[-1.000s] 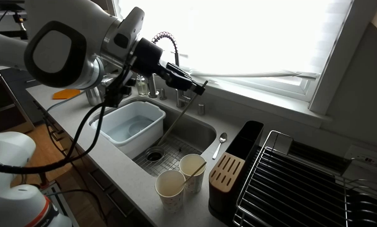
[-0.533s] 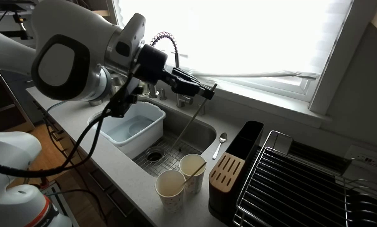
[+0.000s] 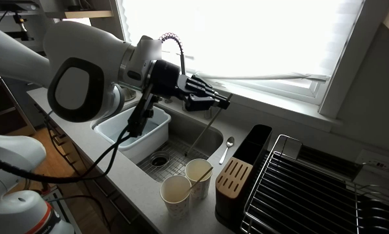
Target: Lift chopping stick on the left, put it in the cup on the left, lift the chopping stick on the right and put in the cup on the right.
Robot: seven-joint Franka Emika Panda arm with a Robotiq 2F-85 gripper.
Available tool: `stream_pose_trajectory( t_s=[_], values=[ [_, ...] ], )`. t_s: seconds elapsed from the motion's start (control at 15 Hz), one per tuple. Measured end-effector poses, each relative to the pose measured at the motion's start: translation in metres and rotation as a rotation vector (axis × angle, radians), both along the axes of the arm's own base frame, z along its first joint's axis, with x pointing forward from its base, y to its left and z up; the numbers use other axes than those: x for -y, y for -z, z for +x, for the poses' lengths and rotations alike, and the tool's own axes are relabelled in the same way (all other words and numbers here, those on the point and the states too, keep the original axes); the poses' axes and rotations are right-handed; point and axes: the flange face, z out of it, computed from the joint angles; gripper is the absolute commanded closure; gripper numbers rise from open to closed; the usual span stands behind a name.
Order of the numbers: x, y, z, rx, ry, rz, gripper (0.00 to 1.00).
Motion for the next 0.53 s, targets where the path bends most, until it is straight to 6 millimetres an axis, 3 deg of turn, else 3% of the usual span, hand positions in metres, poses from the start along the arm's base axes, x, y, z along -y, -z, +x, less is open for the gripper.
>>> stream_pose_trajectory(
  t_s=[0.53],
  values=[
    [0.001, 0.015, 0.011, 0.024, 0.013, -0.019, 0.92]
  ],
)
